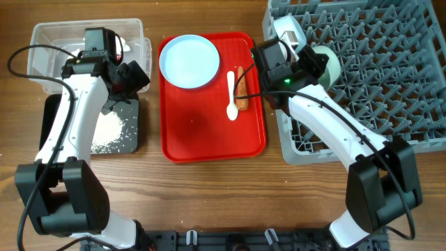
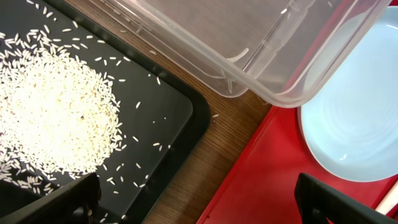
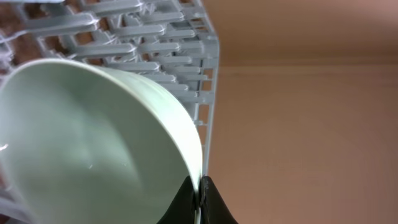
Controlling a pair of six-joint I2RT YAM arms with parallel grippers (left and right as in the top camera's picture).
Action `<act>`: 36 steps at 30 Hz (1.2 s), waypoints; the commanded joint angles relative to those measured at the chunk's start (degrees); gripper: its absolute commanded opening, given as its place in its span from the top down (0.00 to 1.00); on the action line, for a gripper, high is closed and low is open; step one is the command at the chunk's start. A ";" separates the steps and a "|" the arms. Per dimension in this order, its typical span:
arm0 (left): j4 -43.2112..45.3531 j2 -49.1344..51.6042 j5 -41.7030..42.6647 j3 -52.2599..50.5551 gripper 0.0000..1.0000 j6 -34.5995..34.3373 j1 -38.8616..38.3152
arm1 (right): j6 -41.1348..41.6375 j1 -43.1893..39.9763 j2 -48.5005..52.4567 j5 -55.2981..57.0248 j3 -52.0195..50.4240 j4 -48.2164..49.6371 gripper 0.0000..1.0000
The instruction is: Sort waste into correct bins and load items into the dishwasher rack
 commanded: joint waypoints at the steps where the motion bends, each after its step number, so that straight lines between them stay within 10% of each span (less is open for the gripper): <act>1: -0.02 -0.85 -0.96 0.68 0.00 -0.33 0.26 | 6.45 0.09 0.85 -5.03 -0.83 -2.03 0.96; 11: -0.02 -0.85 -0.96 0.68 0.00 -0.33 0.26 | 6.69 3.69 0.83 -7.65 -0.83 -2.36 0.52; 13: -0.02 -0.85 -0.98 0.68 0.00 -0.33 0.26 | 5.29 4.28 0.83 -7.61 -0.83 -2.36 0.38; 15: -0.02 -0.85 -0.96 0.68 0.00 -0.33 0.26 | 5.22 4.83 0.83 -7.61 -0.81 -2.27 0.00; 24: -0.02 -0.85 -0.96 0.68 0.00 -0.33 0.26 | 10.99 5.77 -2.75 -24.26 2.32 2.69 0.00; 32: -0.02 -0.85 -0.96 0.68 0.00 -0.33 0.26 | 42.86 5.77 -15.87 -62.25 2.84 2.93 0.00; 36: -0.02 -0.85 -0.96 0.68 0.00 -0.33 0.26 | 42.84 5.77 -16.22 -66.90 2.84 2.62 0.00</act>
